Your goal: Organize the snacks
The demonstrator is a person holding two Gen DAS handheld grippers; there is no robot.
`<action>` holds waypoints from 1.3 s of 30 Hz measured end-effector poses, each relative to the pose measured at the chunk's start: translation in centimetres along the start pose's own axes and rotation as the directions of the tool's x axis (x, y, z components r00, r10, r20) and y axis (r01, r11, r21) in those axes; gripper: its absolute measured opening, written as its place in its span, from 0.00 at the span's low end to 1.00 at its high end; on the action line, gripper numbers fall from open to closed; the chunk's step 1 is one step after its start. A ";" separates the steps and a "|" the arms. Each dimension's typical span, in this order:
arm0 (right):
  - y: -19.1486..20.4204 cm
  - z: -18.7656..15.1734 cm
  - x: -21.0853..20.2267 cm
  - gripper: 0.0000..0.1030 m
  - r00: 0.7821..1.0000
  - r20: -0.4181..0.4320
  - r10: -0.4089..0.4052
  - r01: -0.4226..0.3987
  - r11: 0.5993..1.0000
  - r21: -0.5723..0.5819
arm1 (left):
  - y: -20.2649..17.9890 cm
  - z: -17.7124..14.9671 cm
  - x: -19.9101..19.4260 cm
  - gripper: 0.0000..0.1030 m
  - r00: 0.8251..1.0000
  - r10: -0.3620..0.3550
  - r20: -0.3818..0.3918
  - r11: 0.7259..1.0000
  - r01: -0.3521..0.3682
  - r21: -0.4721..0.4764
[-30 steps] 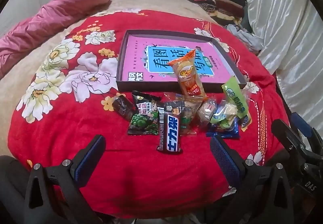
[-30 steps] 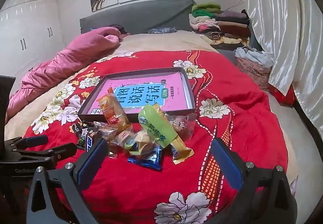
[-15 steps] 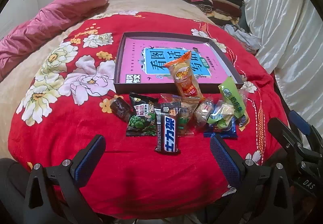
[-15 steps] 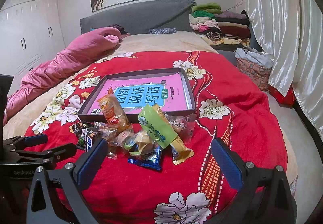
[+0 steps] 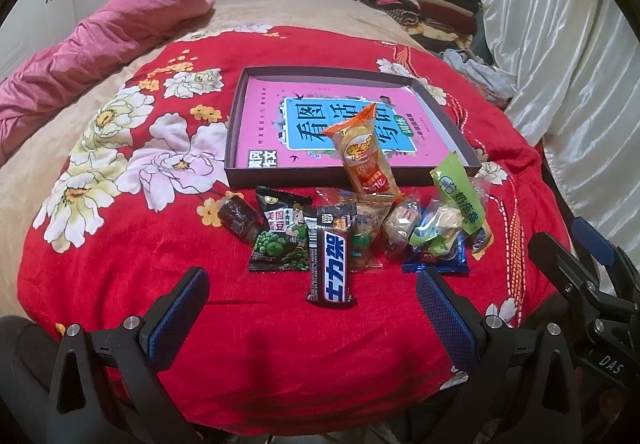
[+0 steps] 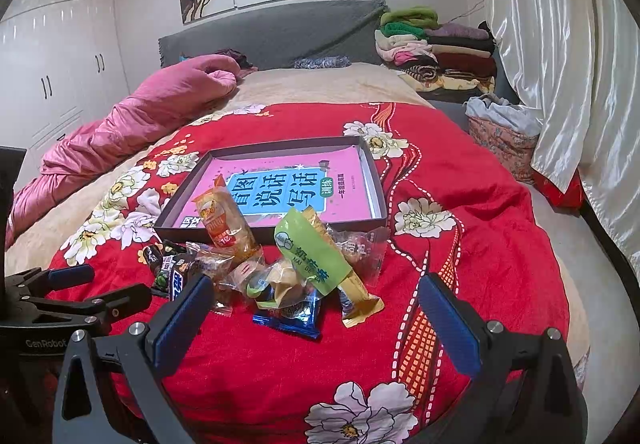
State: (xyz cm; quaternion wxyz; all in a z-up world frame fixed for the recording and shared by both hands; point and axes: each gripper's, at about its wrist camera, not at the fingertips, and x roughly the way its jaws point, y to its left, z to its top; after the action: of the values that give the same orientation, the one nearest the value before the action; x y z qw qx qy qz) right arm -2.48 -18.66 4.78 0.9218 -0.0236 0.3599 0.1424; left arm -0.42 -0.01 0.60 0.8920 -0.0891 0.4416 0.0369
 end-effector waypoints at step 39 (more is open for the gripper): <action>-0.2 -0.1 1.2 1.00 0.999 -0.032 0.015 -0.014 1.000 0.006 | 1.6 0.0 1.8 1.00 0.998 -0.025 -0.056 0.998 0.022 -0.058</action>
State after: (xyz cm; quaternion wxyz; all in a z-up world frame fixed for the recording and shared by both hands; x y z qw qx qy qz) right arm -1.66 -18.58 3.94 0.9148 -0.0206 0.3753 0.1477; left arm 0.42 1.57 -1.09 0.8764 -0.1210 0.4646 0.0366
